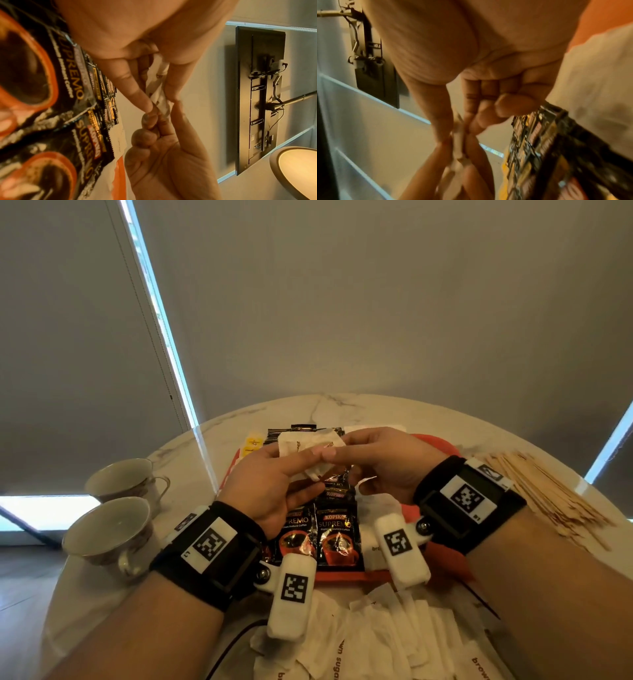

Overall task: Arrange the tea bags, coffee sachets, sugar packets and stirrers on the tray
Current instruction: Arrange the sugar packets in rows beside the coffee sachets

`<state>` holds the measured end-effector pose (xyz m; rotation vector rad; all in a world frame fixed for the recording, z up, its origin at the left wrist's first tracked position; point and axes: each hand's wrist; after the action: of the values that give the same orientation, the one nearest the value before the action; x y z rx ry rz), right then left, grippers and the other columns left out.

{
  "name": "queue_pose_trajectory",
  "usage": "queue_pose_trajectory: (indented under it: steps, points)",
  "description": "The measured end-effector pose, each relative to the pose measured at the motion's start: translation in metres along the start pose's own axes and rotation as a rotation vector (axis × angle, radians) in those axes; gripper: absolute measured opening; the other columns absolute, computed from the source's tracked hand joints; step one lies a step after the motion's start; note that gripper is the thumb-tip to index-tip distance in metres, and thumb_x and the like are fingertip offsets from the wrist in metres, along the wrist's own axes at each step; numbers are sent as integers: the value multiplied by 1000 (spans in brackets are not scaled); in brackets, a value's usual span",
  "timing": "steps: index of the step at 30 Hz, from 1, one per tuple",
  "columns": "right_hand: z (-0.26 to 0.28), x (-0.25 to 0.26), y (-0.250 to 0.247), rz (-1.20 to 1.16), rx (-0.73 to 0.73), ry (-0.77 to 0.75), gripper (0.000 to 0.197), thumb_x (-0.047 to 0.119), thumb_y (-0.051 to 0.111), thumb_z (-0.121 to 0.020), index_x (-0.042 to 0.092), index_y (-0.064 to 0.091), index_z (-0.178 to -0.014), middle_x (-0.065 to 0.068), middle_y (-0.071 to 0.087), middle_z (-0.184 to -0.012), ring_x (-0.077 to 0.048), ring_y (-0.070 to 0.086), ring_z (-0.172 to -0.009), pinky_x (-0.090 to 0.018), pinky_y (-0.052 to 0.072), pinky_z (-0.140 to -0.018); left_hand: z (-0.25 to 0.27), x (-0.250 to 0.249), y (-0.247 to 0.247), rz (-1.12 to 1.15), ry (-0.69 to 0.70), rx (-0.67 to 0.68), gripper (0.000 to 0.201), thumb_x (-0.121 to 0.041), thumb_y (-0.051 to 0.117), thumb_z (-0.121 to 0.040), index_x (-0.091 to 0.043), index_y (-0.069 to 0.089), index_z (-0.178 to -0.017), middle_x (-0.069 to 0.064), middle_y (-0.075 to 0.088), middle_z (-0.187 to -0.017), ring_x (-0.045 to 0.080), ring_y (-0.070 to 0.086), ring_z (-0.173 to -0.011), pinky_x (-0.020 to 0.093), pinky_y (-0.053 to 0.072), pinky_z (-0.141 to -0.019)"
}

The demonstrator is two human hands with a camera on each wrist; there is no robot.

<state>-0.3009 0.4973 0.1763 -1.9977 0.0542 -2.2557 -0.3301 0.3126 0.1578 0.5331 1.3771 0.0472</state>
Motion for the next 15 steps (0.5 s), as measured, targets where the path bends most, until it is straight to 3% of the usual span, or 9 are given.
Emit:
queue_pose_trajectory:
  steps: [3, 7, 10, 13, 15]
  points:
    - [-1, -3, 7, -66, -58, -49, 15, 20, 82, -81, 13, 74, -92, -9, 71, -85, -13, 57, -61, -27, 48, -60, -1, -1, 0, -5, -17, -35, 29, -25, 75, -92, -11, 70, -116, 11, 80, -104, 22, 78, -90, 25, 60, -56]
    - [-2, -7, 13, -108, -107, -62, 12, 18, 80, -85, 11, 71, -89, -7, 70, -78, -13, 56, -60, -28, 52, -60, -2, -2, 2, 13, -27, -37, 34, -37, 72, -93, -11, 71, -115, 12, 80, -105, 24, 77, -91, 25, 58, -53]
    - [-2, -11, 15, -123, -137, -74, 18, 21, 78, -87, 8, 70, -96, -4, 68, -77, -13, 56, -59, -31, 53, -64, -2, 0, 0, -2, 19, -4, 43, -21, 82, -80, -7, 70, -118, 14, 78, -111, 22, 76, -89, 23, 59, -58]
    - [-1, -10, 16, -165, -149, -100, 15, 16, 76, -87, 8, 70, -98, -4, 71, -79, -15, 60, -63, -32, 55, -64, -4, 2, -3, -33, 32, 13, 39, 5, 77, -83, -3, 69, -121, 17, 78, -112, 23, 76, -89, 22, 59, -60]
    - [0, -8, 16, -185, -178, -135, 13, 11, 75, -88, 5, 71, -98, -8, 73, -85, -16, 63, -66, -29, 55, -61, -4, 1, -3, -49, 21, -15, 37, 8, 75, -84, -5, 69, -117, 13, 80, -104, 23, 77, -84, 23, 59, -58]
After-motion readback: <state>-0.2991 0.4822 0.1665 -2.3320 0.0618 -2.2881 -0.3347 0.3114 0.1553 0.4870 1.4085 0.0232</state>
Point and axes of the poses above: each hand's wrist, its own z-axis away from the middle knuckle, its own y-axis out of the palm, x = y × z
